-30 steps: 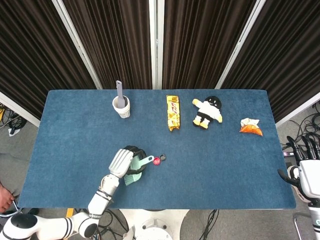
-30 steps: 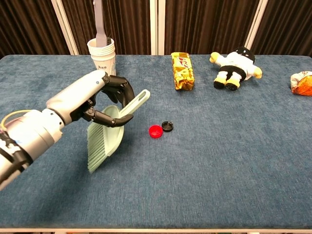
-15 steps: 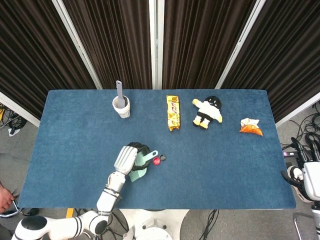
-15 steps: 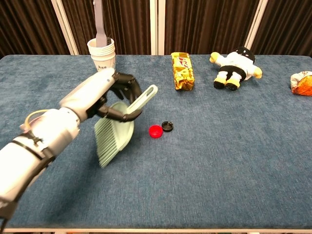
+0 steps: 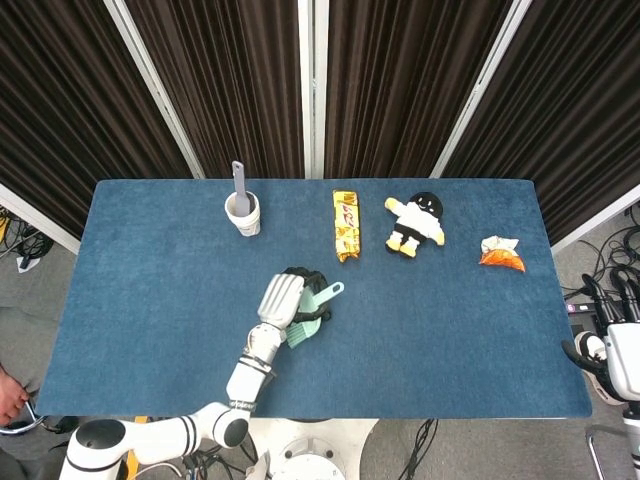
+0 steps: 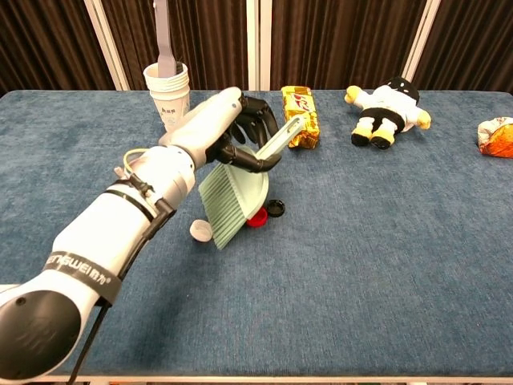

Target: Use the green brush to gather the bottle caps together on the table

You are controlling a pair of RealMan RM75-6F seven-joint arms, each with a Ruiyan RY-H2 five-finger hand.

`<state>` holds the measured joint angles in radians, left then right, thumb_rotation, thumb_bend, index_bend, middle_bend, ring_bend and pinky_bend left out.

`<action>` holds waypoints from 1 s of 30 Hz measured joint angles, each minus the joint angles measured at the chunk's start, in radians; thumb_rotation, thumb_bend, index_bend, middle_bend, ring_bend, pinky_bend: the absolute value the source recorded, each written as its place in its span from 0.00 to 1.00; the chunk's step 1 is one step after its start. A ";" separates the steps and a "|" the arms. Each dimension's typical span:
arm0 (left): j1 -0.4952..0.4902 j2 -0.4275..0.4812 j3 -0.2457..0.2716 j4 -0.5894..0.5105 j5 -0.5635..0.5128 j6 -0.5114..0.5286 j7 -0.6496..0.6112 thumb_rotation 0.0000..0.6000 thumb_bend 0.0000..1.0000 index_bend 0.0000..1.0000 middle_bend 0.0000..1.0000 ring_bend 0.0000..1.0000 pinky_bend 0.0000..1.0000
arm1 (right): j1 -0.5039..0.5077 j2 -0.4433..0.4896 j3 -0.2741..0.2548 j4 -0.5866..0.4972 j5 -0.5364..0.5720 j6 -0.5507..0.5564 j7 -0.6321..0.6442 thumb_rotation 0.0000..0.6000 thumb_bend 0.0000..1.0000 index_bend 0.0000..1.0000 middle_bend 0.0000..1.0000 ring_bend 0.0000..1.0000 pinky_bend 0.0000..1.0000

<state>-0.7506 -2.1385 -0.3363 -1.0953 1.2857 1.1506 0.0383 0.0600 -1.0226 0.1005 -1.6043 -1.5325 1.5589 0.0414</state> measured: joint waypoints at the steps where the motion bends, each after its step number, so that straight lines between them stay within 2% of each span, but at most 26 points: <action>1: 0.004 0.008 0.001 -0.013 0.007 0.013 -0.001 1.00 0.38 0.50 0.57 0.40 0.36 | 0.000 0.000 0.000 0.000 0.001 0.000 0.000 1.00 0.08 0.02 0.25 0.00 0.04; 6: 0.044 0.080 0.027 -0.103 0.034 0.058 0.001 1.00 0.37 0.50 0.57 0.40 0.36 | 0.010 -0.008 0.001 0.003 0.000 -0.013 0.000 1.00 0.08 0.02 0.25 0.00 0.04; 10: 0.106 0.145 0.079 -0.165 0.042 0.086 0.009 1.00 0.37 0.50 0.57 0.40 0.36 | 0.021 -0.018 0.002 0.008 -0.006 -0.023 0.004 1.00 0.08 0.02 0.25 0.00 0.04; 16: 0.149 0.138 0.121 -0.163 0.012 0.077 -0.002 1.00 0.38 0.50 0.57 0.40 0.36 | 0.024 -0.016 0.001 0.004 -0.007 -0.025 -0.003 1.00 0.08 0.02 0.25 0.00 0.04; 21: 0.133 0.096 0.112 -0.114 0.012 0.058 -0.012 1.00 0.38 0.50 0.57 0.40 0.36 | 0.017 -0.010 -0.001 -0.002 -0.005 -0.017 -0.007 1.00 0.08 0.02 0.25 0.00 0.04; 30: 0.032 -0.013 0.031 0.015 0.007 0.000 -0.019 1.00 0.38 0.50 0.57 0.40 0.36 | -0.001 0.003 -0.007 -0.008 0.006 -0.003 -0.008 1.00 0.08 0.02 0.25 0.00 0.04</action>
<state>-0.7186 -2.1515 -0.3051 -1.0805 1.2925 1.1511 0.0191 0.0592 -1.0195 0.0940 -1.6119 -1.5266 1.5561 0.0335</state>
